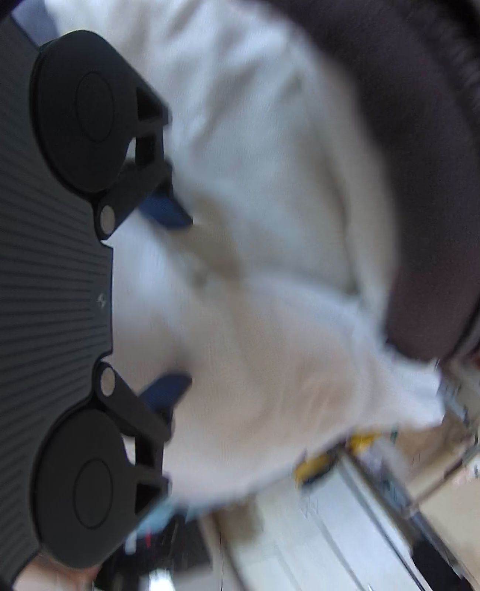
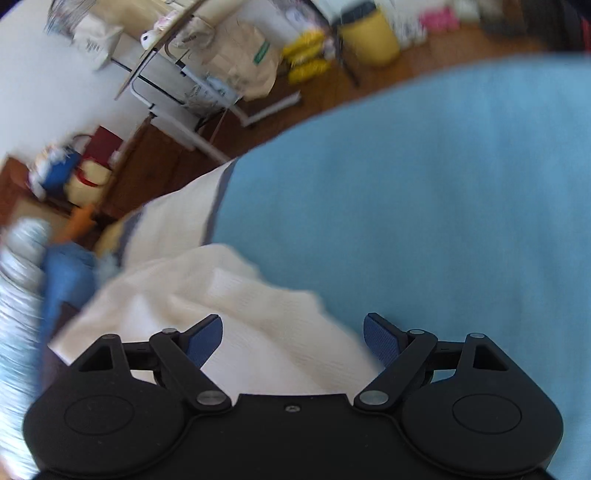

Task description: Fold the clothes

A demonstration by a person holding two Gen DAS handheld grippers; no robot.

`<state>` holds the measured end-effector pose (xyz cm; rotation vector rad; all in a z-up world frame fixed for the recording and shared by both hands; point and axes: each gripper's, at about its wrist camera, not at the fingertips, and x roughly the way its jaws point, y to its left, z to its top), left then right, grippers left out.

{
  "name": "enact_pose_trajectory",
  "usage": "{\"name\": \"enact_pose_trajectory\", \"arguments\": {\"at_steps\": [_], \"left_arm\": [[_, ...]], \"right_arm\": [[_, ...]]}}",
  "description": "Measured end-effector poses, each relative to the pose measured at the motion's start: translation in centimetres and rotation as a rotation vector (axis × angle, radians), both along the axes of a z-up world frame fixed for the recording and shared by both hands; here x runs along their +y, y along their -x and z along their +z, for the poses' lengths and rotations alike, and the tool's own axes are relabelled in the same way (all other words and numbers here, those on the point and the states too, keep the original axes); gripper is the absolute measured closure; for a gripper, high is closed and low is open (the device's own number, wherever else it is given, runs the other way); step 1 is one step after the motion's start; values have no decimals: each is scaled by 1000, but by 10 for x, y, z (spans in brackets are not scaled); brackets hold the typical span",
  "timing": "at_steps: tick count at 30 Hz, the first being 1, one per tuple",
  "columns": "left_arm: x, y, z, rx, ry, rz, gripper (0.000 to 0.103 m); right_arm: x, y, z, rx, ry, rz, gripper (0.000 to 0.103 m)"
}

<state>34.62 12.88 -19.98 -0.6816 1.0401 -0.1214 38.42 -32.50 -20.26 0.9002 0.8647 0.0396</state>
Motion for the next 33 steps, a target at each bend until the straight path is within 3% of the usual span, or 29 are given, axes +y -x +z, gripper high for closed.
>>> {"name": "enact_pose_trajectory", "arguments": {"at_steps": [1, 3, 6, 7, 10, 11, 12, 14, 15, 18, 19, 21, 23, 25, 26, 27, 28, 29, 30, 32, 33], "left_arm": [[-6, -1, -3, 3, 30, -20, 36], [-27, -3, 4, -28, -98, -50, 37], [-37, -5, 6, -39, -128, -32, 37], [-34, -5, 5, -33, -113, -2, 37], [-13, -2, 4, -20, -35, 120, 37], [-9, 0, 7, -23, -55, 156, 37], [-6, 3, 11, -28, -87, 191, 36], [-11, 7, 29, -43, -310, 222, 34], [-12, 7, 32, -42, -341, 209, 31], [-12, 5, 38, -28, -351, 155, 17], [-10, 4, 32, -5, -261, 142, 16], [-4, 2, 20, 9, -124, 160, 5], [-8, 0, 22, -7, -90, 139, 3], [-14, -3, 25, -27, -22, 90, 18], [-16, -5, 18, -7, 82, 73, 46], [-18, -8, 10, 23, 197, 62, 49], [-21, -9, 11, 30, 174, 53, 52], [-26, -9, 15, 32, 112, 45, 62], [-31, -9, 24, 21, 12, 39, 65], [-37, -7, 36, -23, -116, 65, 65], [-36, -7, 41, -43, -137, 84, 61]], "right_arm": [[10, -2, -7, -2, -36, 11, 13], [40, -10, -14, 4, -53, 70, 13], [84, -17, -15, -2, -90, 184, 14], [97, -17, -16, -5, -119, 208, 18], [126, -11, -17, -26, -155, 295, 40], [130, -7, -16, -43, -161, 299, 44], [131, -4, -15, -57, -180, 307, 46], [134, 3, -14, -82, -222, 324, 59], [135, 6, -14, -95, -243, 333, 61], [136, 27, 1, -156, -280, 357, 67], [135, 40, 9, -191, -274, 366, 69], [133, 69, 24, -279, -231, 380, 73], [129, 91, 30, -334, -199, 364, 76], [123, 107, 31, -359, -150, 334, 76], [121, 109, 31, -358, -117, 317, 75], [119, 108, 32, -345, -103, 297, 74], [116, 108, 33, -329, -93, 277, 69], [113, 107, 34, -313, -83, 256, 67], [110, 106, 35, -297, -74, 235, 65], [111, 99, 41, -286, -35, 232, 47], [112, 96, 42, -279, -11, 239, 45]]}}
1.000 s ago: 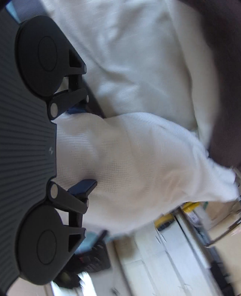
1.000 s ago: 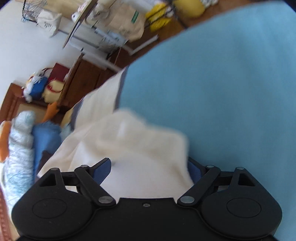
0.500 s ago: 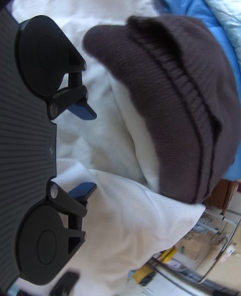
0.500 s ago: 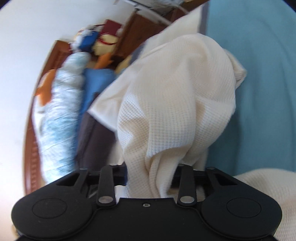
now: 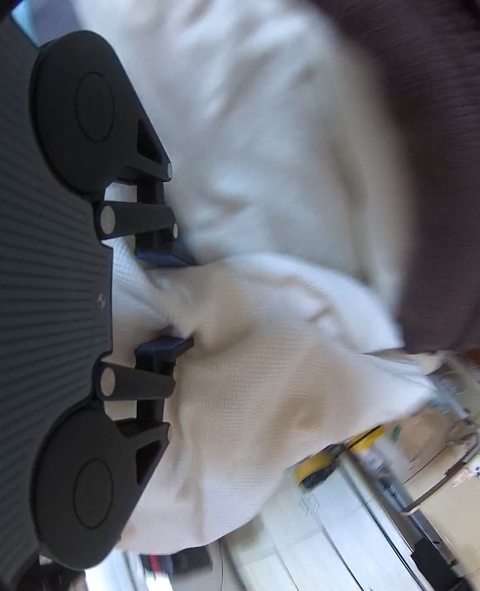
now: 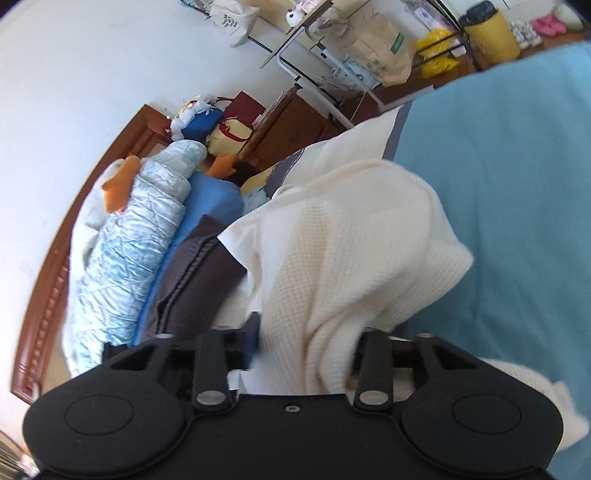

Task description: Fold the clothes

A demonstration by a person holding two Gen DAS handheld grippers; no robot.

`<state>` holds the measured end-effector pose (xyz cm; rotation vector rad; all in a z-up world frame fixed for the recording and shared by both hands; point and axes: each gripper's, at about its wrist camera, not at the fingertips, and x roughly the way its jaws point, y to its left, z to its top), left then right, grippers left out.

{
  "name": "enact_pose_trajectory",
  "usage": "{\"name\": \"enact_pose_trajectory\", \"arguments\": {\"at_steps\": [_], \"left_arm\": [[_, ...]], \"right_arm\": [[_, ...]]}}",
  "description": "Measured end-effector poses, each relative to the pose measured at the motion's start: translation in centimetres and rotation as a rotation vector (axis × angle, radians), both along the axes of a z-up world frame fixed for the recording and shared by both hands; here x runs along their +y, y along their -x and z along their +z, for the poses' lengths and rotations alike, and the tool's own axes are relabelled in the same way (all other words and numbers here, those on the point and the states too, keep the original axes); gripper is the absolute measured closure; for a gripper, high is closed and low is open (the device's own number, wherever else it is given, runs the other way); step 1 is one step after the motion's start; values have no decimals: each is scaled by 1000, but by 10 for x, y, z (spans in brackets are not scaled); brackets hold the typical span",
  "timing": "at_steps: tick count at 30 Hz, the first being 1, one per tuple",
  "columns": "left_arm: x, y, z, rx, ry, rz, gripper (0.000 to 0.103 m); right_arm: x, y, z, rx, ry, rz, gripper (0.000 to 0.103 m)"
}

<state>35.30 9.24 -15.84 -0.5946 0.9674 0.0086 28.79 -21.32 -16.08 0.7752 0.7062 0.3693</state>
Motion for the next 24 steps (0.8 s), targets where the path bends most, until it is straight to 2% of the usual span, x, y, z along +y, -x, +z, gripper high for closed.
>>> {"name": "enact_pose_trajectory", "arguments": {"at_steps": [1, 3, 5, 6, 7, 8, 9, 10, 11, 12, 13, 14, 17, 20, 21, 24], "left_arm": [[1, 0, 5, -21, -12, 20, 57], [10, -1, -2, -6, 16, 57, 28], [26, -5, -19, 48, 96, 69, 19], [28, -8, -23, 48, 146, 59, 14], [28, -10, -23, 39, 193, 42, 14], [25, -13, -28, 42, 286, -6, 15], [21, -16, -35, 47, 393, -63, 23], [15, -19, -41, 56, 474, -106, 27], [8, -20, -43, 63, 470, -125, 39], [1, -20, -40, 57, 414, -140, 46], [-3, -21, -37, 44, 387, -150, 47], [-4, -22, -35, 33, 403, -152, 50], [-6, -24, -27, -25, 540, -199, 58], [-18, -19, -9, -64, 610, -284, 60], [-25, -15, 0, -81, 612, -319, 60], [-58, -4, 20, -97, 550, -449, 61]], "right_arm": [[1, -3, 0, 4, 28, 5, 43], [4, -9, 1, 11, 83, 15, 39], [6, -15, -4, 36, 126, 19, 27], [9, -20, -9, 56, 140, 19, 24], [12, -25, -16, 98, 161, 12, 20], [15, -30, -23, 146, 185, 2, 17], [19, -35, -30, 194, 208, -8, 14], [22, -38, -37, 237, 227, -26, 13], [23, -36, -37, 218, 234, -28, 18], [25, -32, -35, 179, 238, -24, 31], [26, -28, -33, 140, 243, -21, 61], [24, -23, -30, 104, 223, -19, 68], [7, 2, -15, -21, 118, -35, 72], [-11, 29, 10, -87, 60, -61, 73], [-15, 40, 20, -106, 62, -67, 73], [-26, 74, 45, -155, 76, -75, 73]]}}
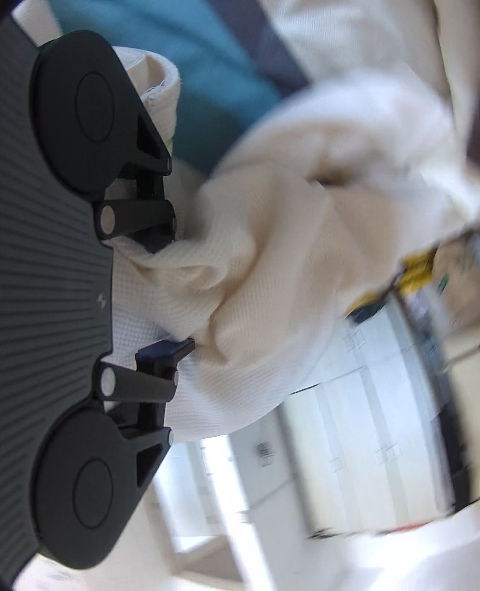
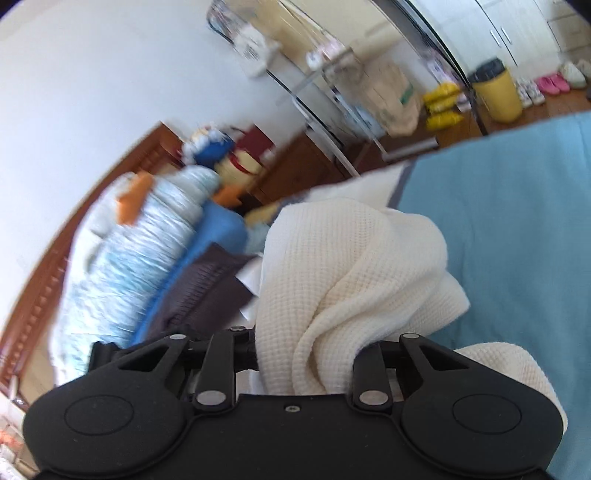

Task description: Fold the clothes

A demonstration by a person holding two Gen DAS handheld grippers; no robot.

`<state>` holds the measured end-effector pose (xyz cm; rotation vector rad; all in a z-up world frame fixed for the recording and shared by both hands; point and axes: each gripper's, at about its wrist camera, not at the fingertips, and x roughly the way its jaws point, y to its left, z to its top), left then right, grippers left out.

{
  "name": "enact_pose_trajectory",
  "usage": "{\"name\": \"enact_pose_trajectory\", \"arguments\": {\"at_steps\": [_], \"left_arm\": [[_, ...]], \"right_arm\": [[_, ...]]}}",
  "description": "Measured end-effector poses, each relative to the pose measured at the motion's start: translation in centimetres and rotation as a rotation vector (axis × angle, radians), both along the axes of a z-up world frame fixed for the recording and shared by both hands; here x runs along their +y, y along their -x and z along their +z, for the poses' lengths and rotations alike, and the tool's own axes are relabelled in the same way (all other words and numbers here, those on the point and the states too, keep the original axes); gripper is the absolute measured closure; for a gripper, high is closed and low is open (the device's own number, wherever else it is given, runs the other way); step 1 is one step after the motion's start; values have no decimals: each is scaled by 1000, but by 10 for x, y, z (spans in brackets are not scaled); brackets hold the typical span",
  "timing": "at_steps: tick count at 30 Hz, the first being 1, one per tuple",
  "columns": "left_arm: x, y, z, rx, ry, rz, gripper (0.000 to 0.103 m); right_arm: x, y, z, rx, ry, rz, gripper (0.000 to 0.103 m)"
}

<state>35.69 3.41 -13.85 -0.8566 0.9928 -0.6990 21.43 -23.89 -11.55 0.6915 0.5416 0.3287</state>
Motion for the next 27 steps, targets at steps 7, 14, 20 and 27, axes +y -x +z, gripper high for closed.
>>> {"name": "enact_pose_trajectory", "arguments": {"at_steps": [7, 14, 20, 27], "left_arm": [[-99, 44, 37, -59, -71, -276, 61], [-200, 134, 66, -234, -75, -470, 63], [-265, 226, 81, -319, -116, -568, 63], [-334, 262, 144, -485, -121, -627, 63]], "right_arm": [[-37, 82, 45, 36, 151, -69, 73], [-84, 194, 71, -8, 203, -234, 73], [-136, 283, 80, -64, 207, -390, 73], [-198, 330, 87, -81, 179, -557, 73]]}}
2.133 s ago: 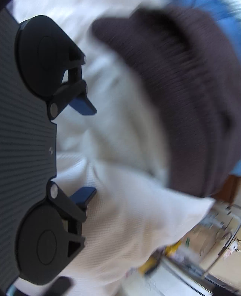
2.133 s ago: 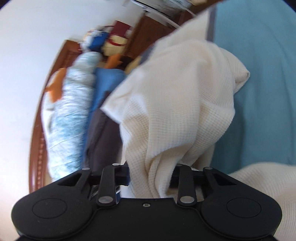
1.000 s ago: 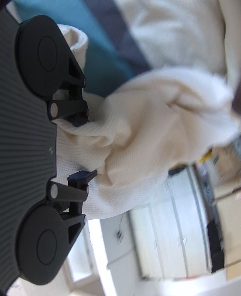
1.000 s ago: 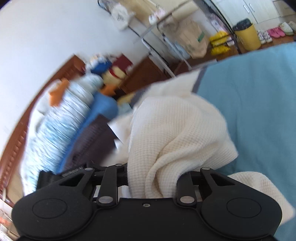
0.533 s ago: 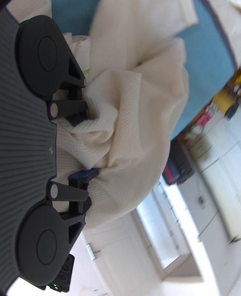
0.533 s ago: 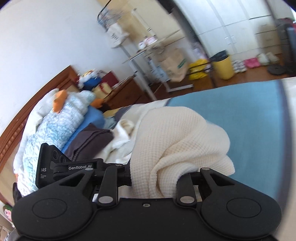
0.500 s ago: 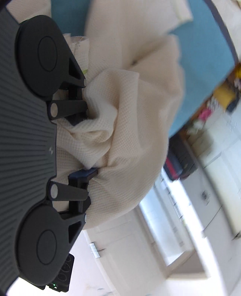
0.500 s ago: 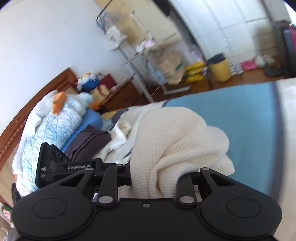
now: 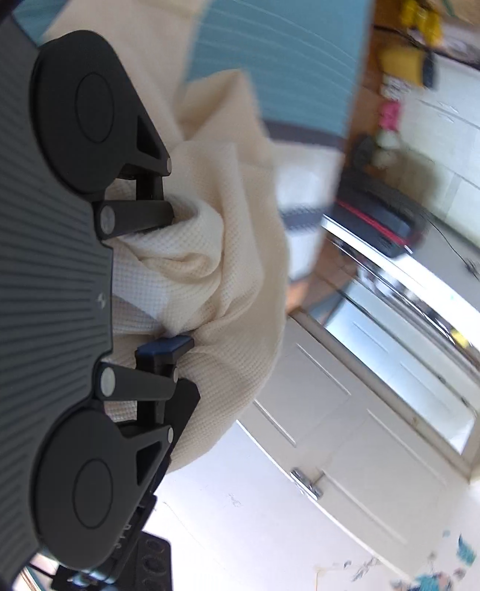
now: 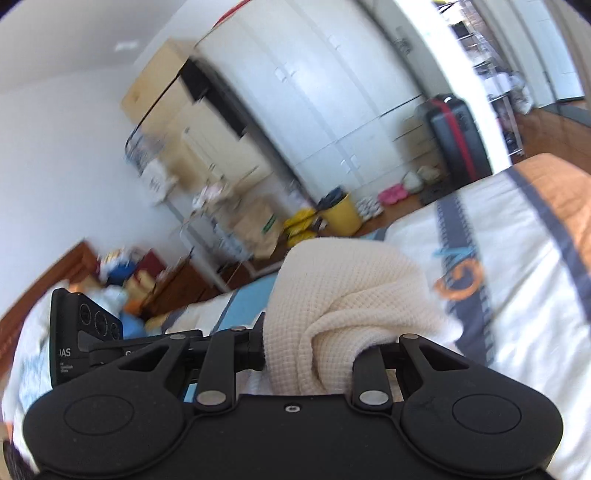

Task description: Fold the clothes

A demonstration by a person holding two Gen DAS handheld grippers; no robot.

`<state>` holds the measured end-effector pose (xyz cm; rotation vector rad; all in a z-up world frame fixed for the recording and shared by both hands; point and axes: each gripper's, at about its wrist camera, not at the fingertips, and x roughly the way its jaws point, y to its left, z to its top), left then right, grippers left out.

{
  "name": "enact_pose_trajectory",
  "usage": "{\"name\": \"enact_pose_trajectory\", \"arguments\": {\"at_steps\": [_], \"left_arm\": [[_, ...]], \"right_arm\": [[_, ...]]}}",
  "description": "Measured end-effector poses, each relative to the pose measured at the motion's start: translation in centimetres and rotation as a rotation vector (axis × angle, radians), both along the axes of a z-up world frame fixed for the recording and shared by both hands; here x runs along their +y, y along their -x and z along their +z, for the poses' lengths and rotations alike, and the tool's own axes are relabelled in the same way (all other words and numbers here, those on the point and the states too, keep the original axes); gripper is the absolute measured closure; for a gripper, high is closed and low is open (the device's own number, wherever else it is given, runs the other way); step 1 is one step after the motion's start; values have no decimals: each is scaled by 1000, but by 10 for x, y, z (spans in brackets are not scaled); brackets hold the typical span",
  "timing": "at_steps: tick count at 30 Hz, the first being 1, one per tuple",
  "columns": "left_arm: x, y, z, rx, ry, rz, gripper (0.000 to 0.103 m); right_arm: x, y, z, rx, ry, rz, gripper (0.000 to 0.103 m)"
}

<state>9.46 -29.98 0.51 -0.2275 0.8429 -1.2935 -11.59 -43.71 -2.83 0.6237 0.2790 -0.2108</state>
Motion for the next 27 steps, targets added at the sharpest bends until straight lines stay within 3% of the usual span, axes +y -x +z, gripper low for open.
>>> {"name": "enact_pose_trajectory", "arguments": {"at_steps": [4, 5, 7, 9, 11, 12, 13, 14, 16, 17, 19, 21, 23, 25, 27], "left_arm": [[18, 21, 83, -115, 252, 1, 62], [24, 23, 99, -157, 279, 13, 61], [34, 24, 125, -243, 310, 42, 60], [47, 19, 132, -236, 229, 103, 55], [53, 1, 110, -151, 98, 168, 53], [56, -10, 88, -129, 9, 204, 53], [58, -22, 64, -111, -84, 242, 53], [66, -27, 38, -112, -177, 275, 53], [85, -30, -10, -151, -333, 323, 53], [99, -28, -29, -165, -366, 323, 53], [126, -26, -60, -166, -392, 314, 53], [144, -25, -79, -128, -361, 293, 53], [147, -28, -93, -111, -316, 272, 53], [144, -31, -105, -104, -265, 254, 50], [139, -37, -119, -87, -224, 246, 47]], "right_arm": [[13, 8, 70, -147, 300, -54, 73], [18, 10, 87, -197, 369, -54, 73], [22, 12, 117, -297, 451, -42, 73], [15, 3, 134, -337, 433, -7, 72], [8, -23, 135, -271, 418, 41, 65], [6, -39, 118, -201, 379, 63, 58], [4, -57, 97, -120, 331, 84, 41], [2, -74, 75, -40, 283, 104, 30], [-1, -108, 33, 121, 186, 145, 30], [-3, -125, 11, 201, 136, 165, 30], [-23, -129, -46, 271, -42, 133, 31], [-48, -120, -91, 340, -278, 48, 32], [-60, -111, -113, 324, -433, 36, 32], [-59, -101, -110, 279, -462, 9, 32], [-53, -96, -105, 266, -425, -13, 31]]}}
